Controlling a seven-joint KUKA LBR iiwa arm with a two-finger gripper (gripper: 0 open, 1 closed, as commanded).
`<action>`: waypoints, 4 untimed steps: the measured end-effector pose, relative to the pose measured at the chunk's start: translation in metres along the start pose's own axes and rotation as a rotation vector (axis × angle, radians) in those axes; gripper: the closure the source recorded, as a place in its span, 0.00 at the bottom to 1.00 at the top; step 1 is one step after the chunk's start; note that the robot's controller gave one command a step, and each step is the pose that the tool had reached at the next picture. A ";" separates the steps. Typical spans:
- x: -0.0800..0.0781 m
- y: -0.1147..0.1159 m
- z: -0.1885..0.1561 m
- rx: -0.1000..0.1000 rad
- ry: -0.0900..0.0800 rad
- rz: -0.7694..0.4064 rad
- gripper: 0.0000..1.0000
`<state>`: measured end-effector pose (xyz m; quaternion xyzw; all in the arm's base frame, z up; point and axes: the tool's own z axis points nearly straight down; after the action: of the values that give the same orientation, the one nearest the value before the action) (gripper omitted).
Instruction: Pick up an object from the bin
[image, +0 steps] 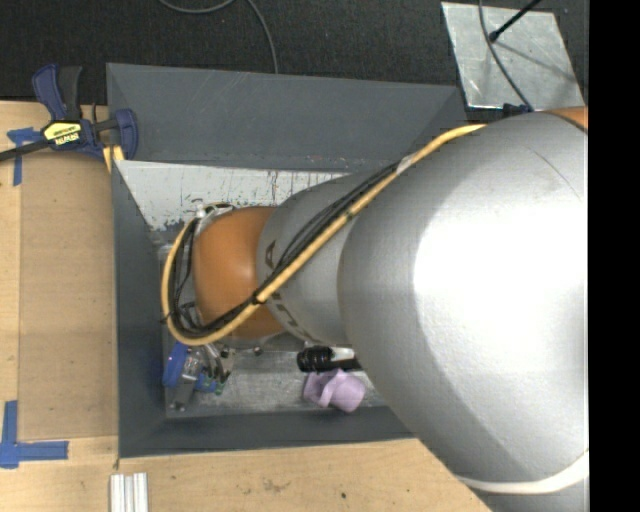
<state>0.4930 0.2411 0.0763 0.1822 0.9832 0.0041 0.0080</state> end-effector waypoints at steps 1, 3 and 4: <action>0.000 0.000 -0.001 0.001 0.001 -0.001 1.00; 0.002 -0.002 -0.009 0.013 0.015 -0.002 1.00; 0.002 -0.002 -0.025 0.011 0.015 -0.001 1.00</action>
Offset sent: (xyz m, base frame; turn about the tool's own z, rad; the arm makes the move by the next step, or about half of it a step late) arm -0.0001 0.0000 0.0094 -0.0001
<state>0.4906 0.2401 0.1012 0.1816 0.9834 -0.0002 -0.0002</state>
